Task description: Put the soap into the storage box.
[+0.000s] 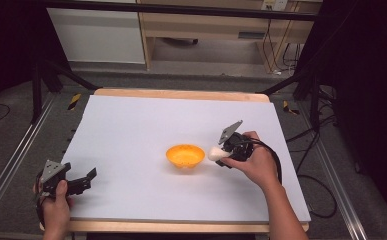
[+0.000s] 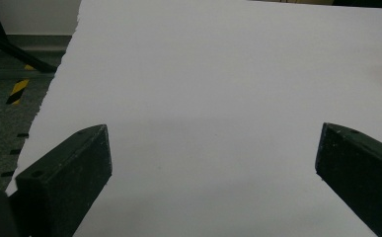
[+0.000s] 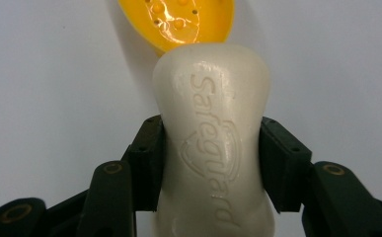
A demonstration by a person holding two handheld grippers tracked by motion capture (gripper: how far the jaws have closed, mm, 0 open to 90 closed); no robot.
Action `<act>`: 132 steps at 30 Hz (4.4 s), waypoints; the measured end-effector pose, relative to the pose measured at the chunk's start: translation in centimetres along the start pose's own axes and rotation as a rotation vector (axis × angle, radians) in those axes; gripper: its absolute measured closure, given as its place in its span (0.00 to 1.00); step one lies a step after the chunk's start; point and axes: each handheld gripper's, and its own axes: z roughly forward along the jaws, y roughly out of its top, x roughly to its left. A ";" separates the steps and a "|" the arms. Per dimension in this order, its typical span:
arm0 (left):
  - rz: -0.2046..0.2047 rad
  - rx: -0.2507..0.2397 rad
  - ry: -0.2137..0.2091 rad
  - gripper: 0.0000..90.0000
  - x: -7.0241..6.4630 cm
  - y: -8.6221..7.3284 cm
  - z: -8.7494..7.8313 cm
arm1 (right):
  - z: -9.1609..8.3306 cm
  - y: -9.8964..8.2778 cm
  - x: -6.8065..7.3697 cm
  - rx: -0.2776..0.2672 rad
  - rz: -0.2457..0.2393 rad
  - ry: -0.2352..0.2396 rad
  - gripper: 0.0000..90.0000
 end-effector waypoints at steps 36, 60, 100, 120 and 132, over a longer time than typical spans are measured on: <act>-0.007 -0.005 -0.001 0.00 0.0 0.0 0.0 | 1.7 6.6 0.7 -0.014 -0.095 0.042 0.55; -0.005 -0.002 -0.007 0.00 0.0 0.0 0.0 | 5.0 9.4 1.3 0.021 -0.145 0.069 0.55; 0.003 0.002 -0.003 0.00 -0.1 0.0 0.0 | 3.6 6.7 0.5 -0.081 0.018 0.036 0.27; 0.010 0.003 -0.001 0.01 -0.1 0.0 0.0 | 2.2 0.9 0.6 -0.137 0.149 -0.035 0.12; 0.012 0.001 0.000 0.01 -0.1 0.0 0.0 | 2.0 -2.0 0.6 -0.155 0.178 -0.040 0.02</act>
